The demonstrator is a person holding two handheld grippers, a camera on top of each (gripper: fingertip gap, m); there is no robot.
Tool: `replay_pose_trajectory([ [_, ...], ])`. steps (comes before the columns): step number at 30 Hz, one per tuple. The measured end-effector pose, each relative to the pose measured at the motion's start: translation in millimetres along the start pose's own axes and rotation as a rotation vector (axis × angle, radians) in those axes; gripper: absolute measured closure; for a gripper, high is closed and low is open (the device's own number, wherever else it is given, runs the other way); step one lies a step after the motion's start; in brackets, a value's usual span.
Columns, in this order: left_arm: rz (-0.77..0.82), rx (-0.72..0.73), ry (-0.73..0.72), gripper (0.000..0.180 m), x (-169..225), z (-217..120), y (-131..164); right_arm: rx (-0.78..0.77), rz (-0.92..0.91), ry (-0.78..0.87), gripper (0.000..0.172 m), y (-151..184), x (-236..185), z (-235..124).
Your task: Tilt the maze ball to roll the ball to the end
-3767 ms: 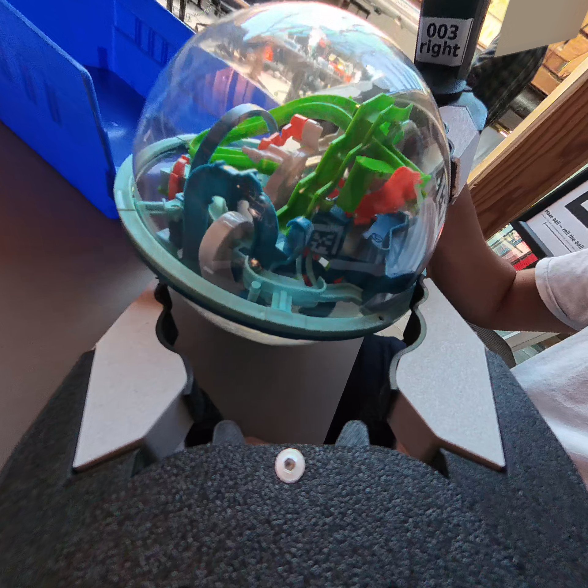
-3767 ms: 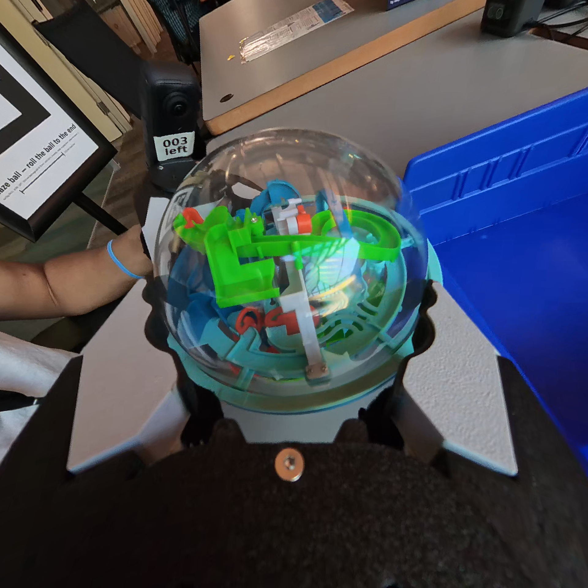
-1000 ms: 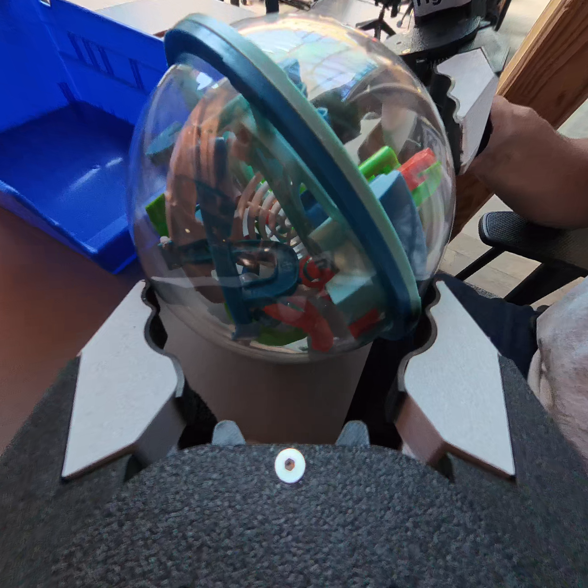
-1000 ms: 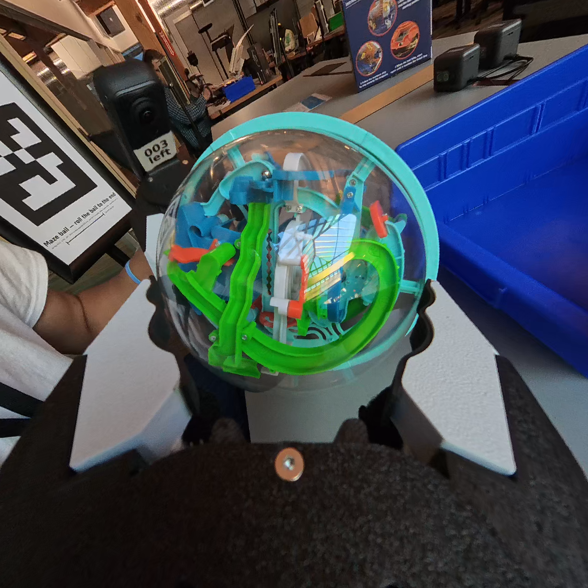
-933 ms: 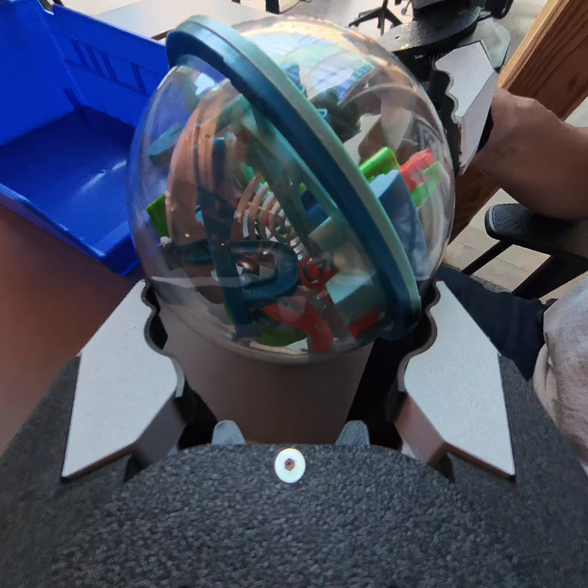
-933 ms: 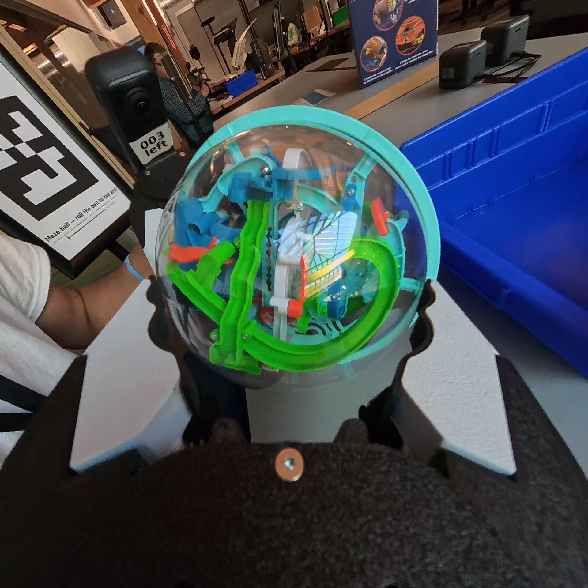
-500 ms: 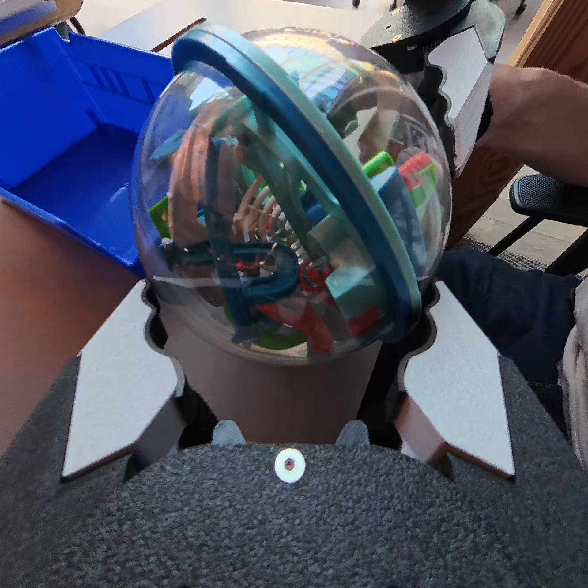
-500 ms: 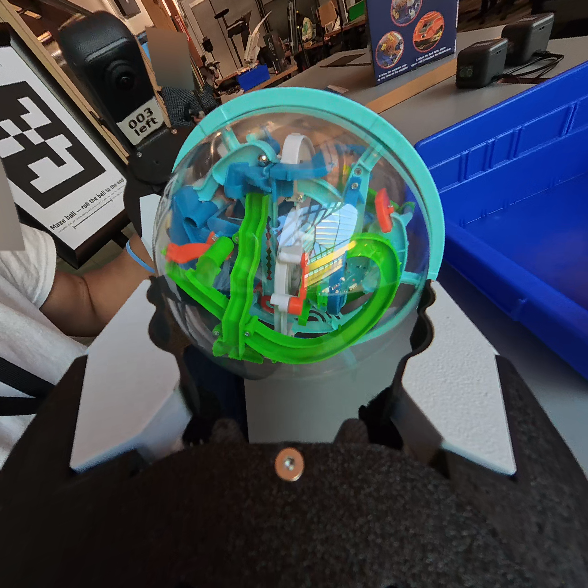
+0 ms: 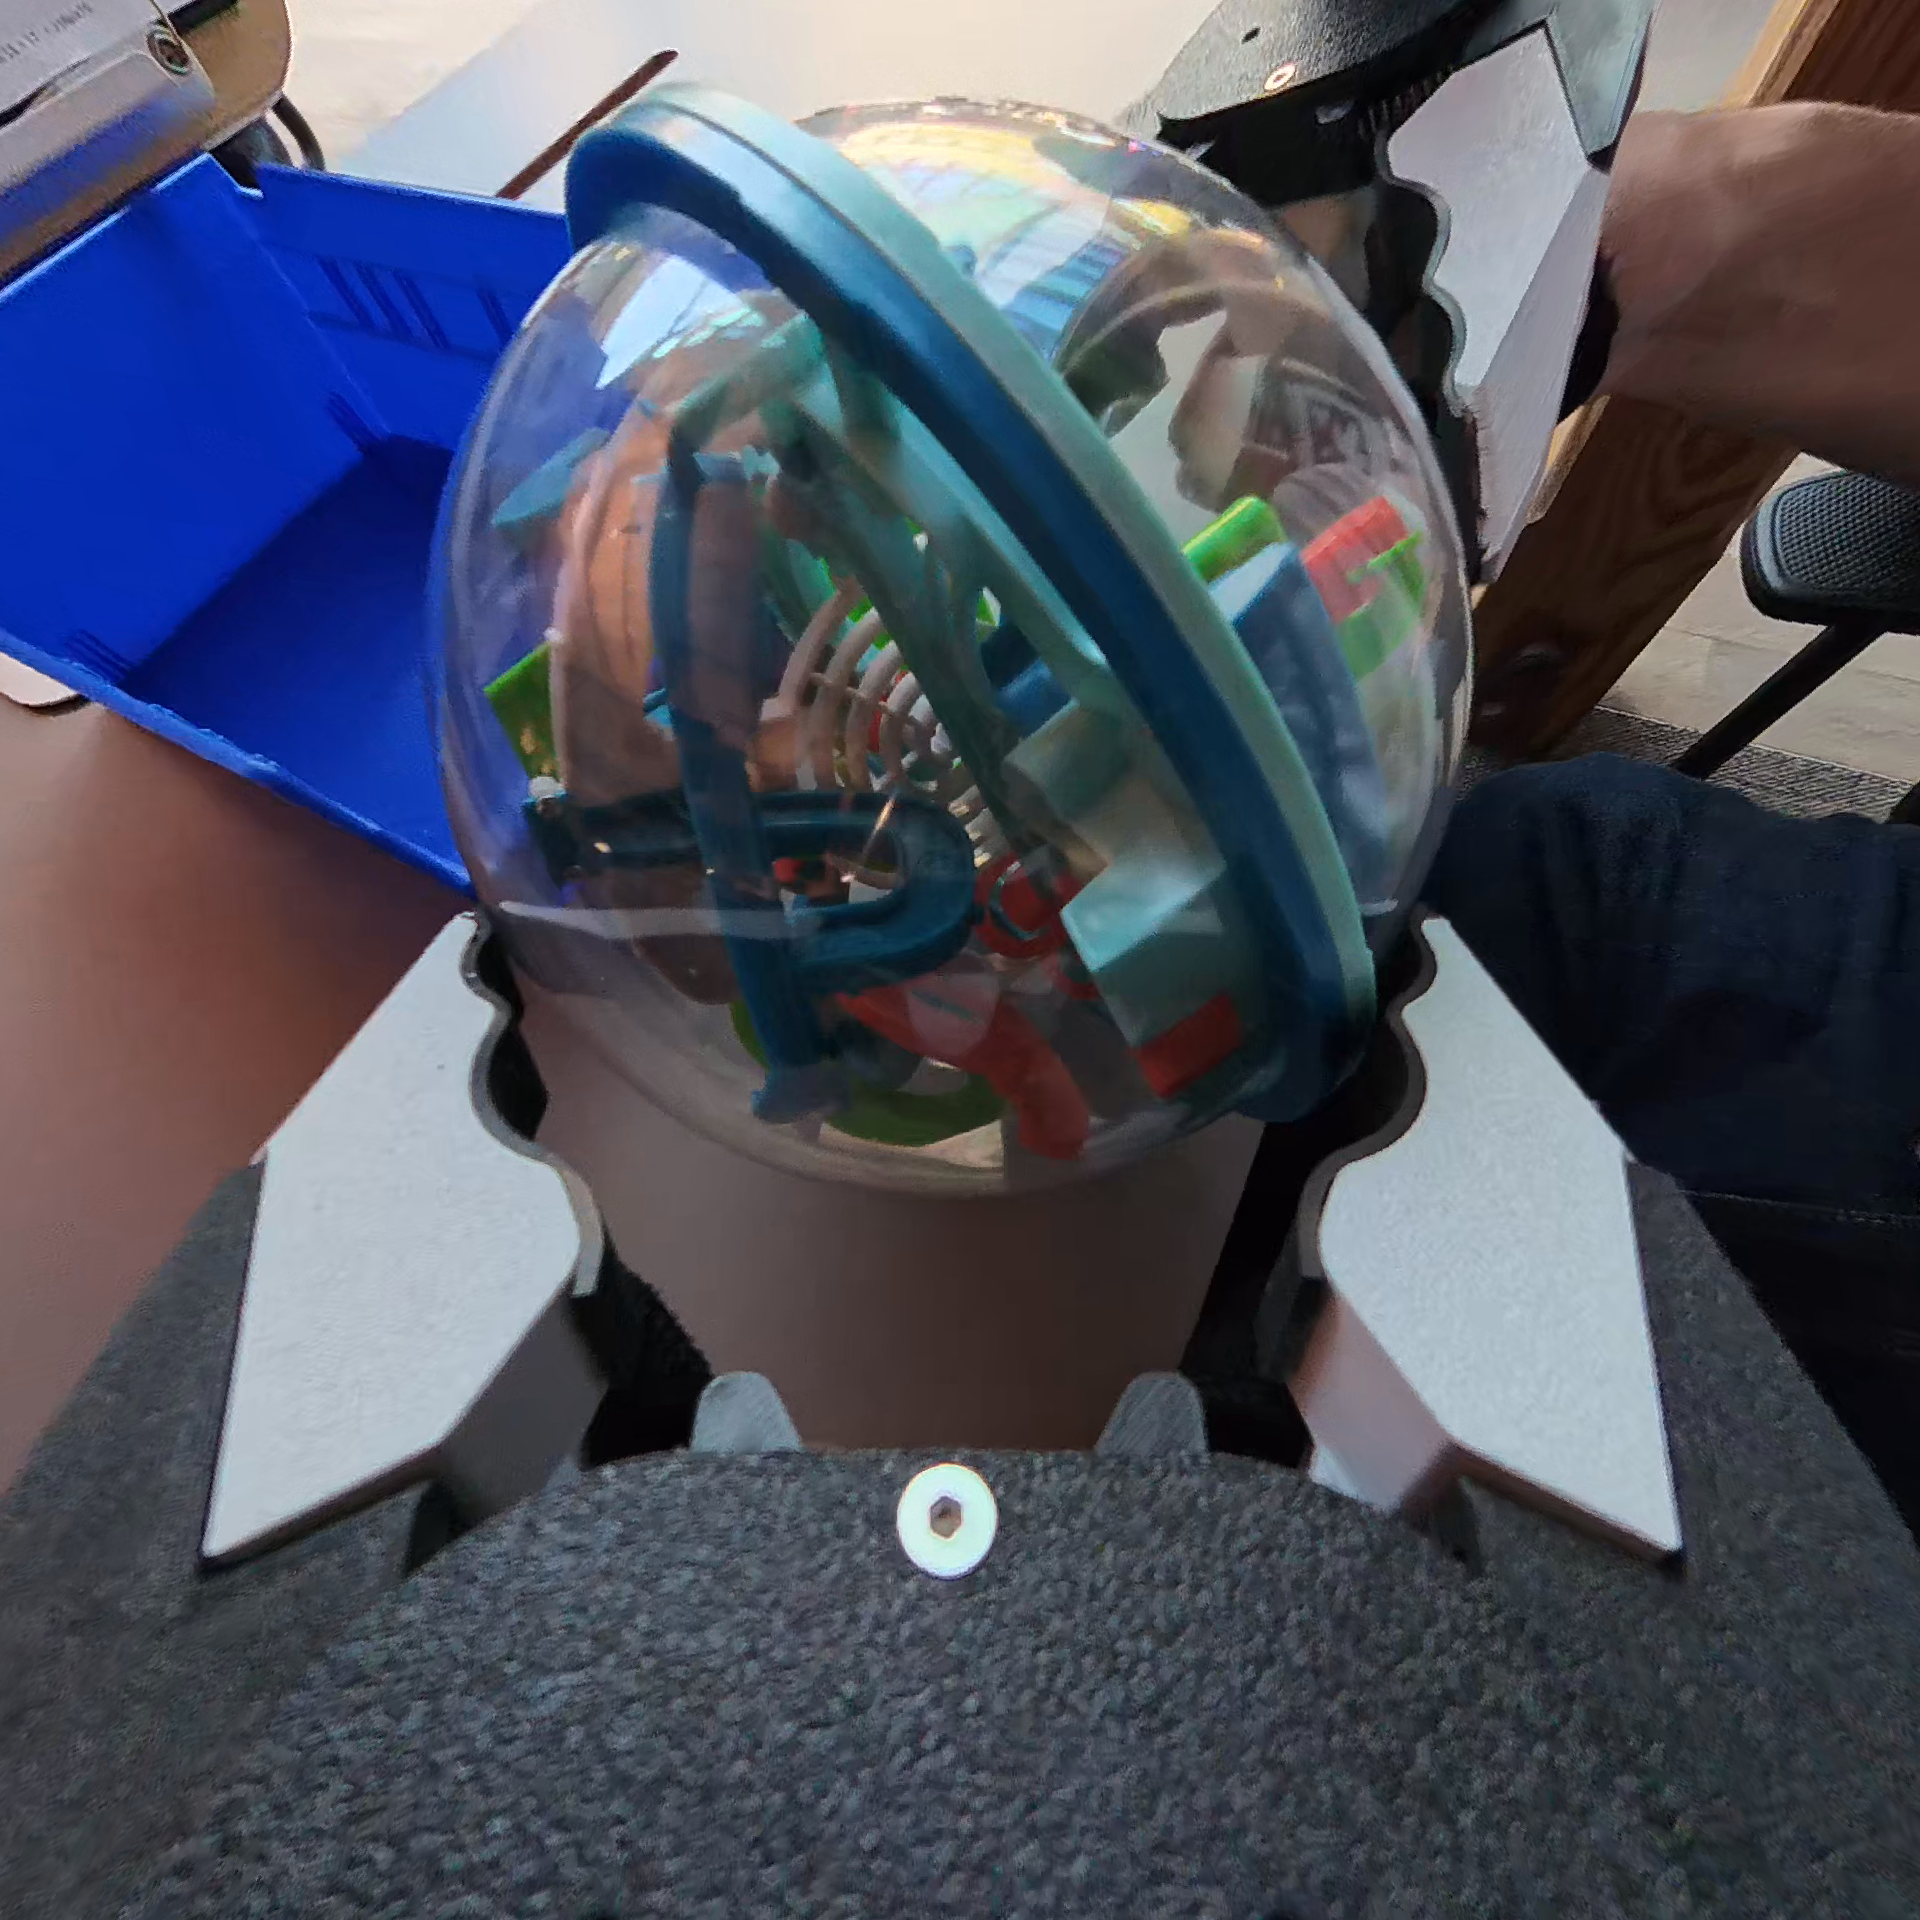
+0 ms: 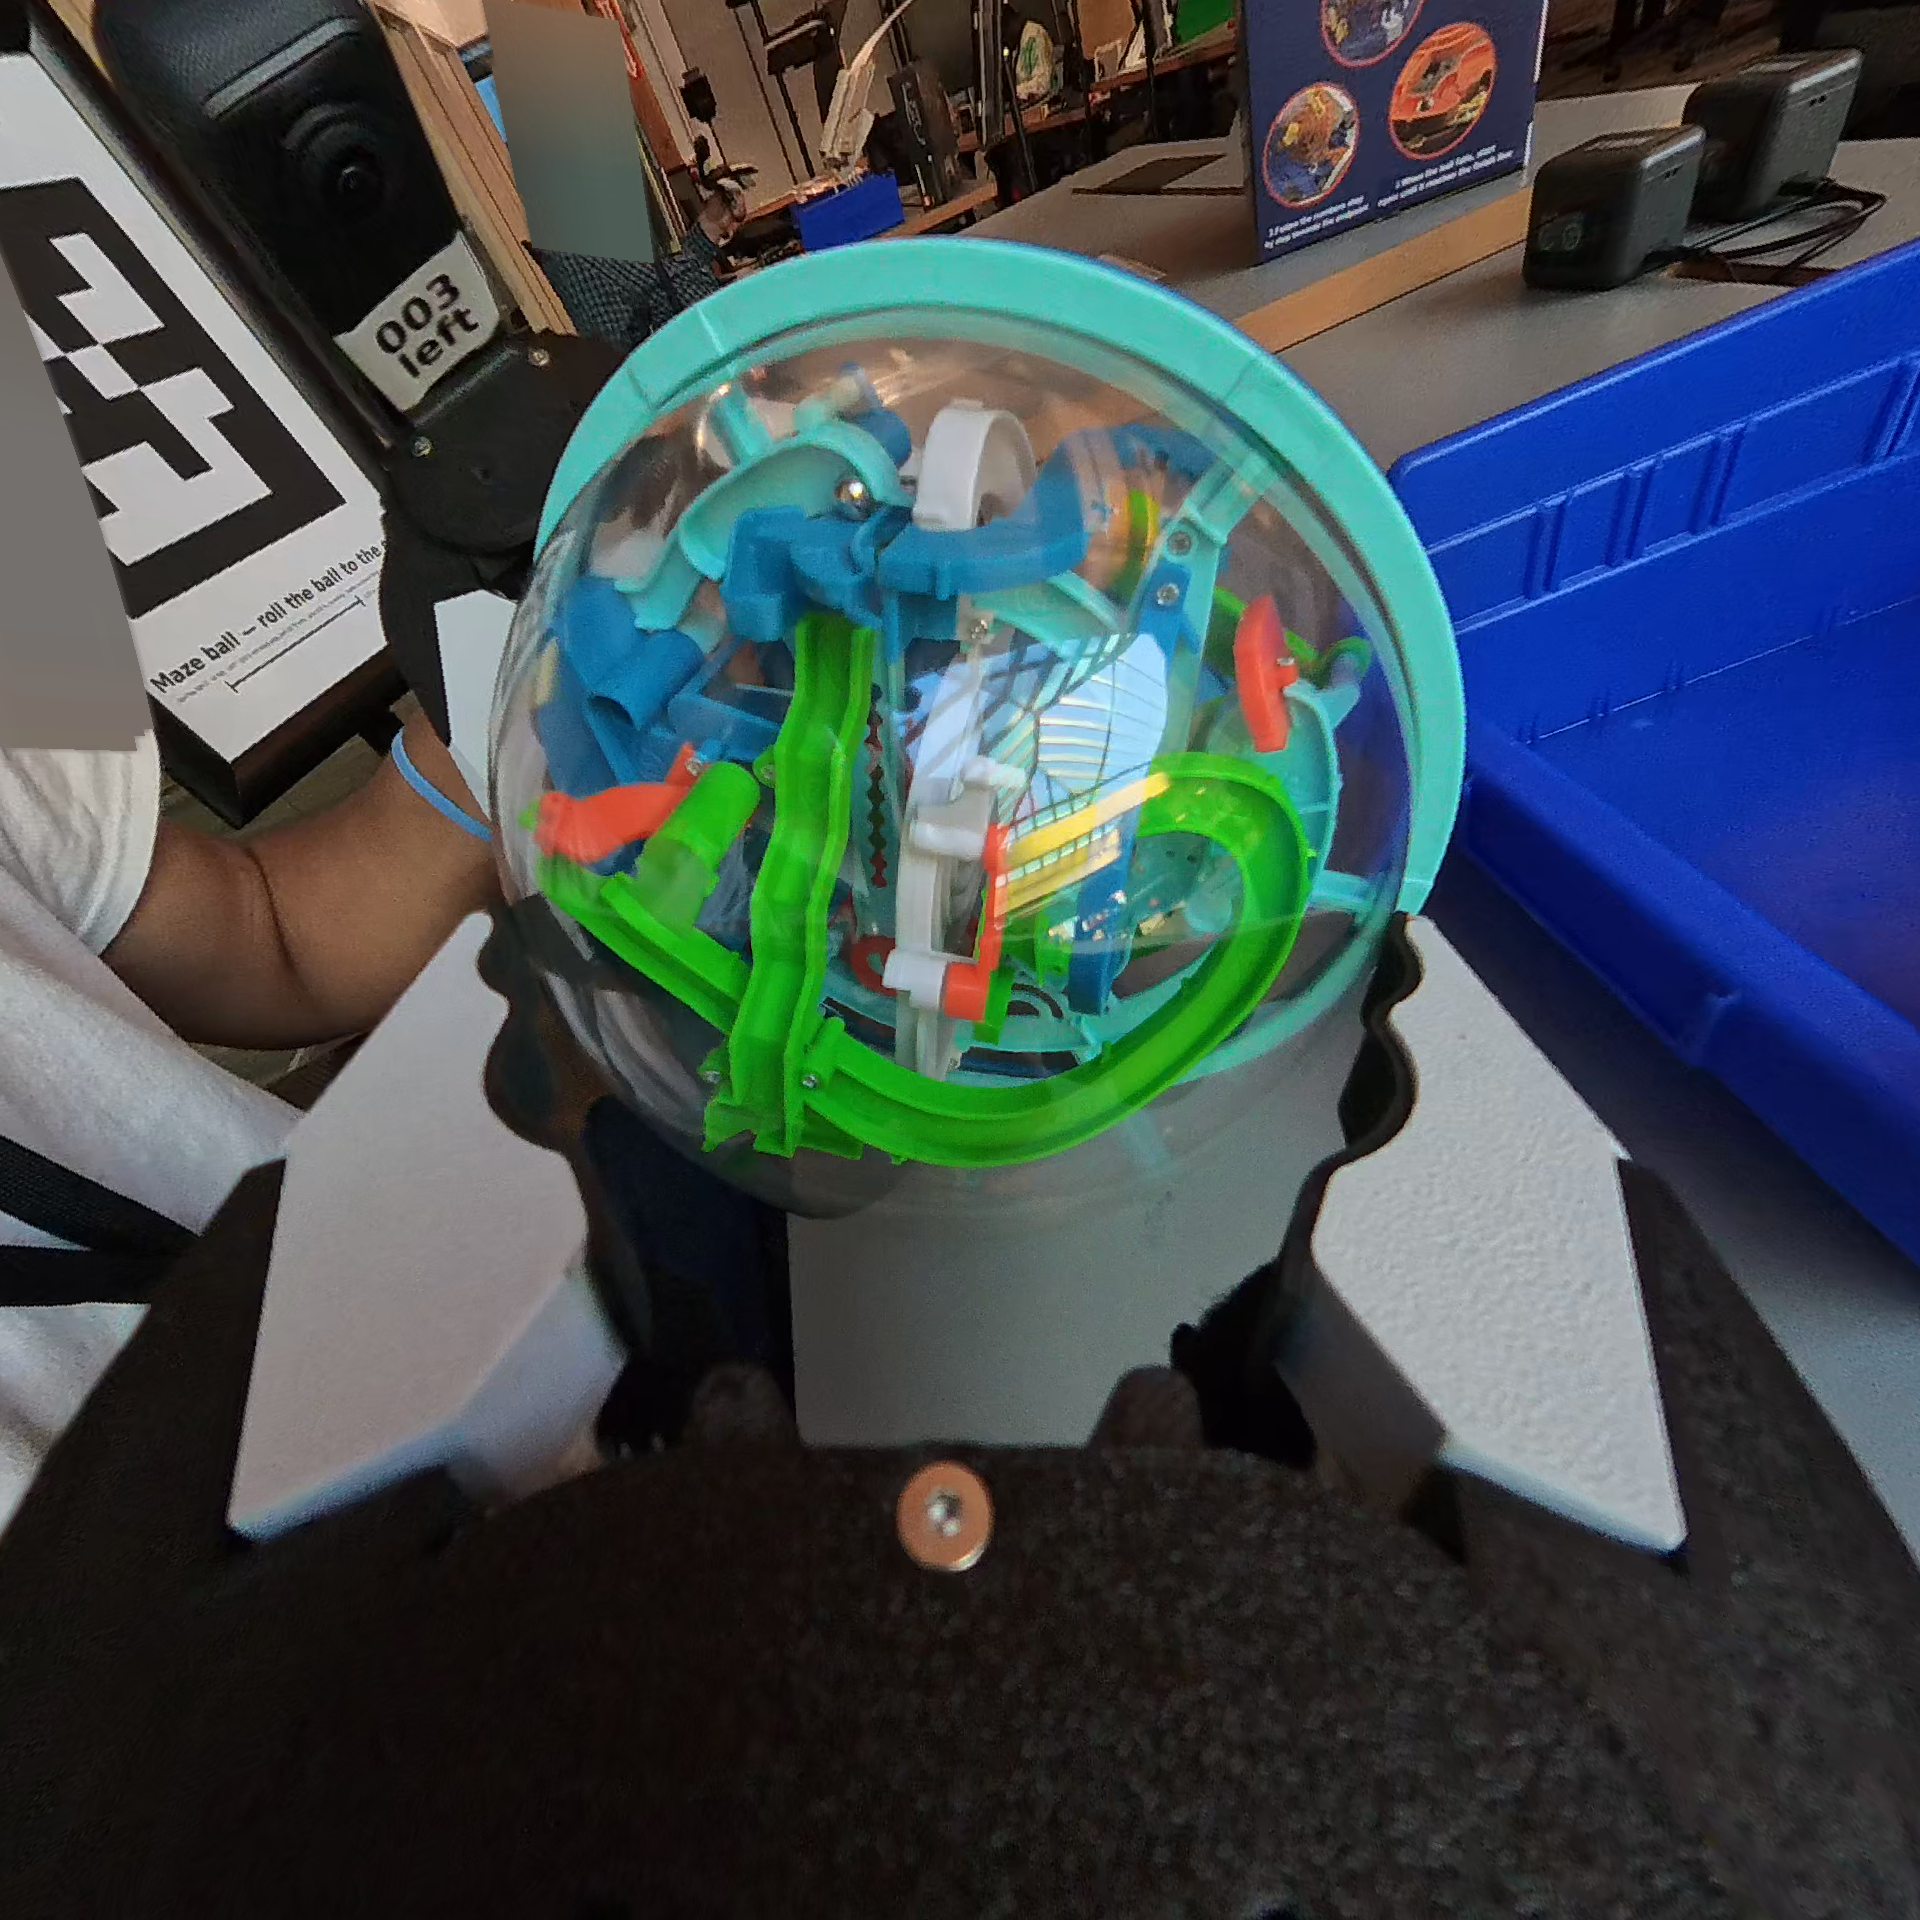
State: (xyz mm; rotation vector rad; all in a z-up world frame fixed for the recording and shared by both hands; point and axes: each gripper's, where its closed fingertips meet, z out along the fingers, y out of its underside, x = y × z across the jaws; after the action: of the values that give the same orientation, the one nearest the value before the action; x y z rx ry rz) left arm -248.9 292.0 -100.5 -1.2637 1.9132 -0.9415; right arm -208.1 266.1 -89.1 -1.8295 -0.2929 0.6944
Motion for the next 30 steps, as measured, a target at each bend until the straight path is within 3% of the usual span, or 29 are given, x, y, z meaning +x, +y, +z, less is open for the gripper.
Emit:
replay_pose_trajectory([
  [30,0.071,-0.043,-0.039,0.025,-0.4,-1.9,1.2,-0.024,-0.056,0.004,0.02,4.2,-1.5,0.7],
])
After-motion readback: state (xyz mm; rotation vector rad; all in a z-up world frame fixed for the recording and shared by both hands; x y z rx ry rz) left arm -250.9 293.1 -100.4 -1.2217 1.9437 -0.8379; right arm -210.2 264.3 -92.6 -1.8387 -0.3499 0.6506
